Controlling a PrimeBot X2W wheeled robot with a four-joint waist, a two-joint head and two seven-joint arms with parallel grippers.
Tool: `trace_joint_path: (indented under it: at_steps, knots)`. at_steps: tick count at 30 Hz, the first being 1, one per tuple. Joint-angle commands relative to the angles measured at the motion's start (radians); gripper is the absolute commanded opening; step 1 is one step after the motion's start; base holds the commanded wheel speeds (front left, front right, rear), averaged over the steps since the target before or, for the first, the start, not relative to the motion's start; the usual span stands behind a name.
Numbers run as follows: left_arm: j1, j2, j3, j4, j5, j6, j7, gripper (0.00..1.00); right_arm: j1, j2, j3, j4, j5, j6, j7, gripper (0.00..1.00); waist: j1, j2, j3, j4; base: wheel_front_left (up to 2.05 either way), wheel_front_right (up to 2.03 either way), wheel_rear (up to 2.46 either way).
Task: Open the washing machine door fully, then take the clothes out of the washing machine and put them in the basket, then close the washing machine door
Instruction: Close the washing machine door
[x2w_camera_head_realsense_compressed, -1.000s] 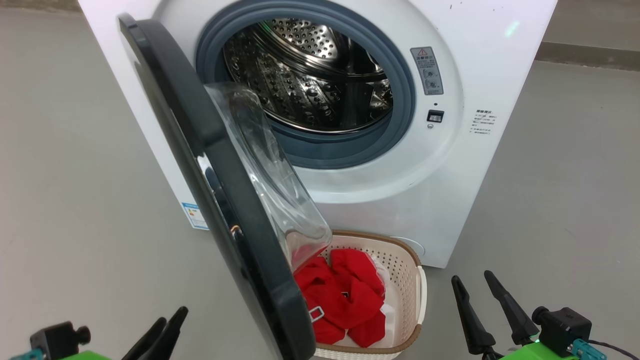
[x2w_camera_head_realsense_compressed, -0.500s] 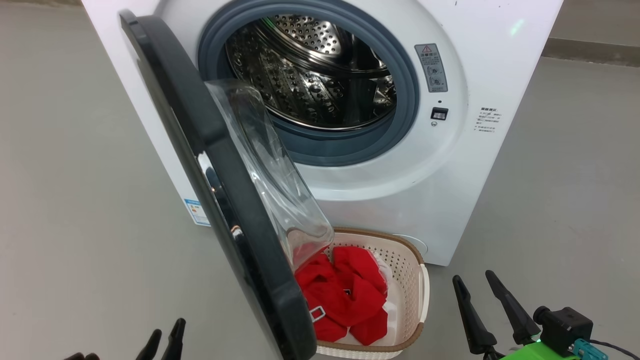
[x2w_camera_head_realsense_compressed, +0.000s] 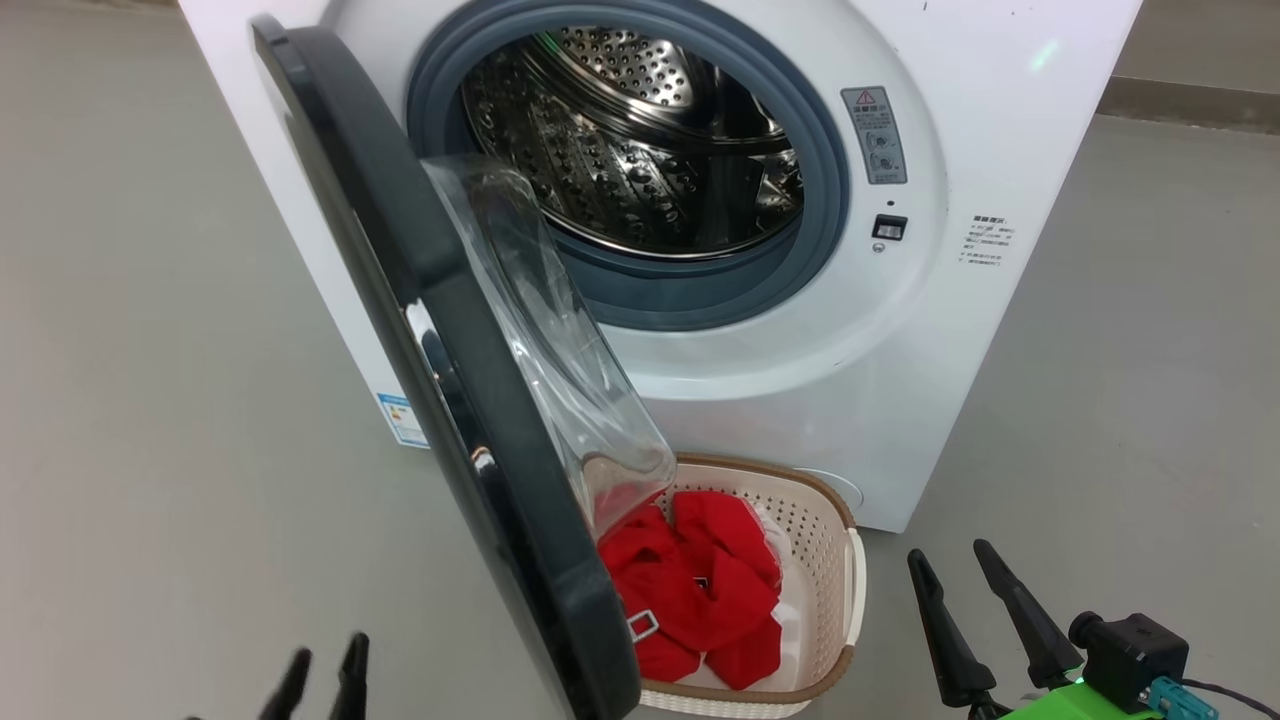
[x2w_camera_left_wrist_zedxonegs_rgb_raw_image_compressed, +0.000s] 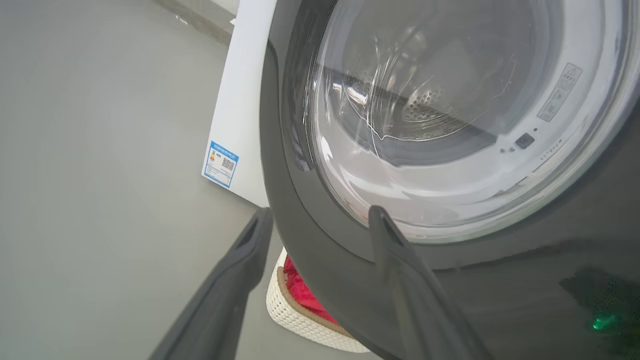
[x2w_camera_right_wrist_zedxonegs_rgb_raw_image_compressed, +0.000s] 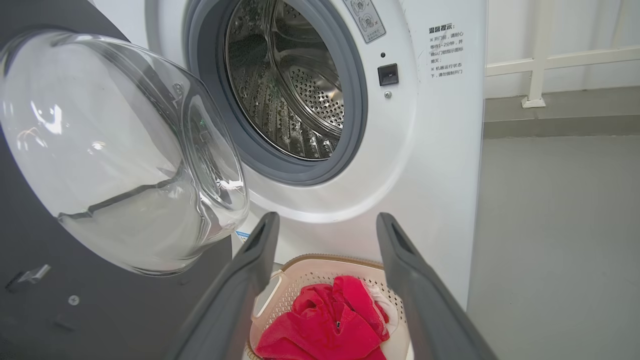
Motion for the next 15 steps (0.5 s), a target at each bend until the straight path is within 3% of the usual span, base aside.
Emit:
trace_joint_path:
  at_steps: [1, 15]
  knots:
    - [-0.031, -0.004, 0.076, -0.041, 0.063, -0.006, -0.013, 1.00, -0.021, -0.013, 0.024, -0.026, -0.013, 0.006, -0.007, 1.00, 0.0000, 0.0000, 0.001, 0.002, 0.00, 0.00, 0.00]
    - [0.041, -0.142, 0.266, -0.219, 0.525, -0.006, -0.013, 1.00, -0.029, -0.022, 0.019, -0.027, -0.014, 0.006, -0.007, 1.00, 0.0000, 0.0000, 0.007, 0.003, 0.00, 0.00, 0.00]
